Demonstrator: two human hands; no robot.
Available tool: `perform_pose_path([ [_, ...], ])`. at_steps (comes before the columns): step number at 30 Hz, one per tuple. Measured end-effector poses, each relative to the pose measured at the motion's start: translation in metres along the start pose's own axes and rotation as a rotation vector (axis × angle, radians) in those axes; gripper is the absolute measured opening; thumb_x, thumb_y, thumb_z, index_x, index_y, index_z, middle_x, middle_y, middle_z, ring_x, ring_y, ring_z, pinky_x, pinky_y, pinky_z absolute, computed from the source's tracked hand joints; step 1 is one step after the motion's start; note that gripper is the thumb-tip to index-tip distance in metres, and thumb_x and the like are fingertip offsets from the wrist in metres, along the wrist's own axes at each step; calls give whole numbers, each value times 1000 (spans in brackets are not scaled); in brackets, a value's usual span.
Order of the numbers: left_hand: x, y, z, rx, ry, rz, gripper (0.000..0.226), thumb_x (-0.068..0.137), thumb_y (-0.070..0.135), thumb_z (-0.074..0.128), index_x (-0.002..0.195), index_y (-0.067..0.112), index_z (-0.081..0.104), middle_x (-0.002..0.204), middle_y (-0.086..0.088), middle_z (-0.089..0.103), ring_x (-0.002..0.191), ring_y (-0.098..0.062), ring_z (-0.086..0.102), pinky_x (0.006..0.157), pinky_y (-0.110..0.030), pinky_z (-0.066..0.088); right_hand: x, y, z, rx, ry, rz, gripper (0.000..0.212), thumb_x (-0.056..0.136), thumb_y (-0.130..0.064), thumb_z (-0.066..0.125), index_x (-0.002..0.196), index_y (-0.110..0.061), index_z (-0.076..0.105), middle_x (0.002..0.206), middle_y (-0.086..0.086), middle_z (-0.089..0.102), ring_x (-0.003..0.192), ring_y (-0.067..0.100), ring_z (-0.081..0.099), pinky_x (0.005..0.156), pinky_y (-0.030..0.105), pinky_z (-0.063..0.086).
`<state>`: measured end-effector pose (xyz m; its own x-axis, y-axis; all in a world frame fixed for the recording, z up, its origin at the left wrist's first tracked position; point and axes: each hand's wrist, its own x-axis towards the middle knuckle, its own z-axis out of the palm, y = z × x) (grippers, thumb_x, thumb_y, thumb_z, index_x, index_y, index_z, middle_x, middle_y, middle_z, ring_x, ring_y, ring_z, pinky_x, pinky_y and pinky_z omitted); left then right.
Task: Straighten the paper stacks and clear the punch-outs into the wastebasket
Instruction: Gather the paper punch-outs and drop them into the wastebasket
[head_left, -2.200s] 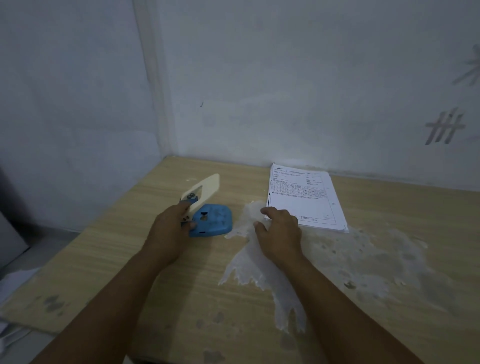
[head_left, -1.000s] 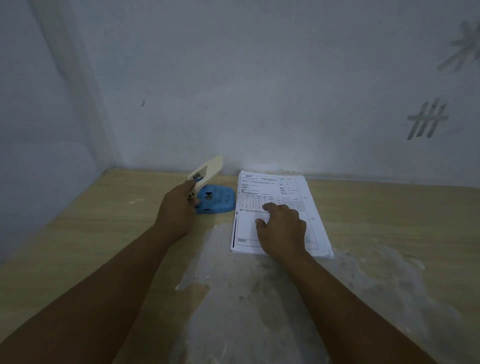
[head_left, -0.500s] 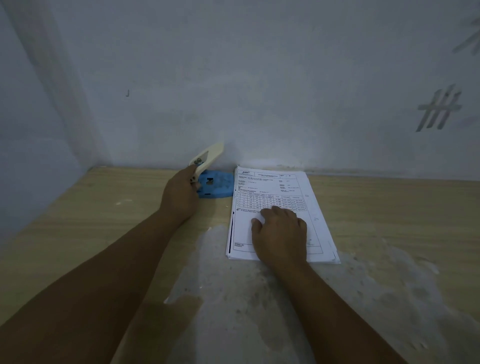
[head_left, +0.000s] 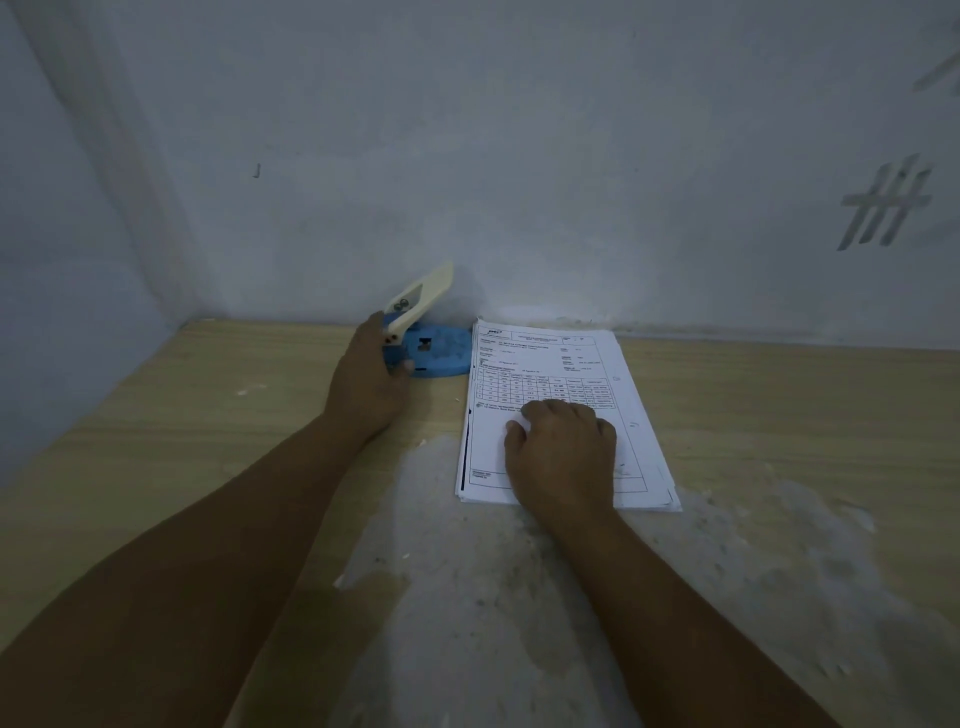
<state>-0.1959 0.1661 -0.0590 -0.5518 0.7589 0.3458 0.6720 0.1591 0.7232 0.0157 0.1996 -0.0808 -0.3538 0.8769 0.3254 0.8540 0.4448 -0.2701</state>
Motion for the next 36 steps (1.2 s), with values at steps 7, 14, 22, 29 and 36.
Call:
perform_pose_path([
  [7,-37,2,-32,129,90,10,35,90,20,63,125,13,60,120,1,63,106,-13,56,80,-12,34,-6,-10,-13,-70,65,-47,35,95,-42,47,115,-23,69,117,0,71,113,22,59,107,47,29],
  [14,-86,1,-85,94,160,-36,18,89,25,65,105,19,72,102,5,72,94,-5,62,82,-20,39,-39,-44,-31,103,53,-92,33,95,-40,50,118,-25,68,118,-2,70,110,22,58,95,39,37],
  [22,-159,-11,-140,-170,370,-216,10,88,18,67,96,15,73,86,-3,70,76,-12,63,59,-10,43,-94,-86,-35,236,-44,-189,30,94,-36,50,115,-25,69,111,0,71,103,24,60,87,38,42],
  [29,-201,-32,-160,-287,420,-349,13,86,17,68,97,13,74,88,-8,73,83,-18,66,75,-28,49,-132,-122,-29,279,-169,-279,31,94,-37,48,112,-25,70,109,0,71,102,25,59,87,38,45],
  [36,-212,-42,-162,-617,447,-487,8,78,22,72,86,23,73,91,-6,74,94,-23,71,92,-41,55,-149,-153,-23,335,-230,-334,28,95,-37,50,112,-26,70,106,-2,71,106,26,55,87,38,39],
])
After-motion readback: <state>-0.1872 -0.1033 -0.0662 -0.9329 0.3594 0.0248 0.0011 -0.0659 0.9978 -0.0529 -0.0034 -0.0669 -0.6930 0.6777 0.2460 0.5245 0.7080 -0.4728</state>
